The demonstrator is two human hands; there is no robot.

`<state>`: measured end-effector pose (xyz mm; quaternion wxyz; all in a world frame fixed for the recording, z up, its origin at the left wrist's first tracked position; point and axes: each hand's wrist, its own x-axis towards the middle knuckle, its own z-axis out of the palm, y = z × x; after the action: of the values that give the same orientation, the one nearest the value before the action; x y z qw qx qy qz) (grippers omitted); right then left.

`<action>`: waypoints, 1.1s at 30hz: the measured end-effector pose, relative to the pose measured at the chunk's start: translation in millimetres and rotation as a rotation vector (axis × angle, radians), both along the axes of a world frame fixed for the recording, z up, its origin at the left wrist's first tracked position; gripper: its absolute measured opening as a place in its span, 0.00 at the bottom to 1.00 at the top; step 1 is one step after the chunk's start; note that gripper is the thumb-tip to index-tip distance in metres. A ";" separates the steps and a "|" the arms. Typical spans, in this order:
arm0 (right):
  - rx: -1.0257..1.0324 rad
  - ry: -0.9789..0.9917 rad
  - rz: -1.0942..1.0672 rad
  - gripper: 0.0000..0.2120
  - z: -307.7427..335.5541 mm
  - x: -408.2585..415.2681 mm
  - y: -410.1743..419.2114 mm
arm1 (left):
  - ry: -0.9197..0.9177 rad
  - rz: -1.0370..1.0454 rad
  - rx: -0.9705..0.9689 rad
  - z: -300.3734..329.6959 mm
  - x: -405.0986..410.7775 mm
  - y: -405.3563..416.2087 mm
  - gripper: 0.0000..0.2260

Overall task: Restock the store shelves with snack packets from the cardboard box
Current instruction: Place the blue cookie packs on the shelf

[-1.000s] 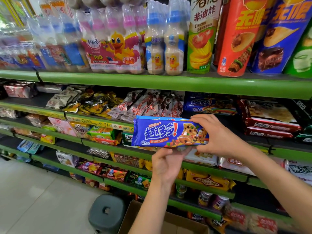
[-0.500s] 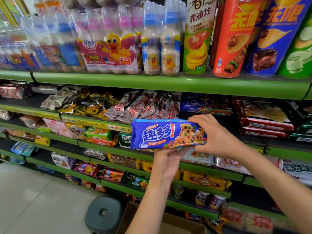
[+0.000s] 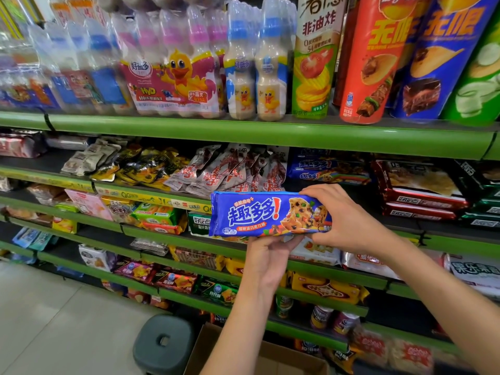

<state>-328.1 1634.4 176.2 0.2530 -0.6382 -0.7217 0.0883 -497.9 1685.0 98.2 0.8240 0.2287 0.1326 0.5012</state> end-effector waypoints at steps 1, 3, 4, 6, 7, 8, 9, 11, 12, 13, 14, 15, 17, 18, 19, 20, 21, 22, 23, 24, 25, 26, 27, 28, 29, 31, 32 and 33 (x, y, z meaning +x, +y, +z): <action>0.005 0.003 0.003 0.38 -0.2 -0.2 0.0 | 0.000 0.004 -0.004 0.3 0.1 -0.1 0.16; 0.006 0.002 0.006 0.38 0.1 -1.3 0.5 | 0.002 0.012 -0.023 0.7 -0.1 0.0 0.18; 0.001 -0.011 0.002 0.39 0.5 -1.9 0.5 | 0.005 0.014 -0.031 0.7 -0.5 0.1 0.18; 0.005 -0.125 -0.028 0.42 0.9 -3.2 0.0 | 0.014 0.021 -0.045 1.2 -0.8 0.2 0.17; 0.032 -0.232 -0.053 0.44 0.7 -4.9 -0.4 | 0.022 0.025 -0.050 1.8 -0.4 0.0 0.17; 0.078 -0.341 -0.074 0.46 0.3 -8.3 -1.0 | 0.033 0.029 -0.053 2.7 0.5 -0.5 0.18; 0.133 -0.419 -0.082 0.46 -0.1 -13.5 -1.7 | 0.044 0.032 -0.059 3.7 2.0 -1.5 0.19; 0.225 -0.457 -0.052 0.46 -1.0 -26.2 -2.2 | 0.057 0.027 -0.079 5.7 6.0 -3.4 0.21; 0.256 -0.444 -0.029 0.45 -0.8 -31.3 -1.2 | 0.059 0.028 -0.092 7.1 7.7 -3.9 0.20; 0.273 -0.416 -0.012 0.44 0.8 -33.8 0.1 | 0.061 0.035 -0.100 8.6 8.1 -3.9 0.20; 0.274 -0.372 -0.004 0.43 3.7 -33.1 1.6 | 0.065 0.046 -0.100 10.3 7.2 -2.6 0.21; 0.258 -0.313 -0.003 0.42 7.0 -29.4 3.0 | 0.078 0.061 -0.091 11.8 4.6 -0.3 0.21; 0.199 -0.180 -0.027 0.40 12.6 -15.3 6.3 | 0.117 0.095 -0.077 15.3 -4.7 5.8 0.23; 0.162 -0.120 -0.056 0.40 14.5 -6.3 8.8 | 0.136 0.110 -0.096 17.7 -10.8 9.0 0.25; 0.125 -0.069 -0.090 0.39 15.8 3.9 12.2 | 0.155 0.124 -0.133 20.6 -17.3 12.1 0.28; 0.087 -0.029 -0.123 0.39 16.6 13.6 16.3 | 0.170 0.142 -0.173 23.9 -23.3 14.9 0.31; 0.043 0.006 -0.150 0.39 16.9 23.4 21.2 | 0.179 0.167 -0.200 26.6 -29.1 17.5 0.33; -0.012 0.047 -0.171 0.39 16.7 32.3 26.1 | 0.179 0.193 -0.212 28.8 -34.0 19.6 0.34; -0.075 0.093 -0.194 0.39 15.5 40.3 31.2 | 0.176 0.214 -0.218 30.5 -38.5 21.1 0.33; -0.135 0.135 -0.220 0.39 13.4 47.3 36.9 | 0.173 0.229 -0.222 32.3 -41.7 22.4 0.31; -0.183 0.159 -0.248 0.40 10.2 53.2 43.0 | 0.174 0.240 -0.224 33.2 -44.2 22.9 0.28; -0.220 0.160 -0.278 0.40 6.2 58.6 49.5 | 0.172 0.247 -0.224 33.6 -45.8 22.9 0.26; -0.254 0.147 -0.309 0.40 2.2 63.3 55.8 | 0.168 0.253 -0.221 33.1 -47.3 22.5 0.25; -0.285 0.127 -0.344 0.40 -1.4 67.3 61.1 | 0.165 0.257 -0.216 33.2 -48.5 21.4 0.24; -0.308 0.103 -0.376 0.38 -4.4 71.1 65.0 | 0.163 0.256 -0.210 33.6 -49.7 20.0 0.24; -0.322 0.050 -0.421 0.33 -10.2 78.7 70.5 | 0.161 0.240 -0.211 35.0 -50.8 16.8 0.25; -0.321 0.022 -0.430 0.31 -12.9 82.2 72.6 | 0.163 0.233 -0.214 35.8 -51.0 15.4 0.25; -0.323 -0.014 -0.433 0.30 -15.2 85.2 74.6 | 0.167 0.229 -0.216 36.5 -51.2 14.2 0.24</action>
<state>-242.9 1709.1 161.0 0.1557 -0.8105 -0.5465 0.1418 -549.0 1699.2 134.7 0.7673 0.1632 0.2788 0.5540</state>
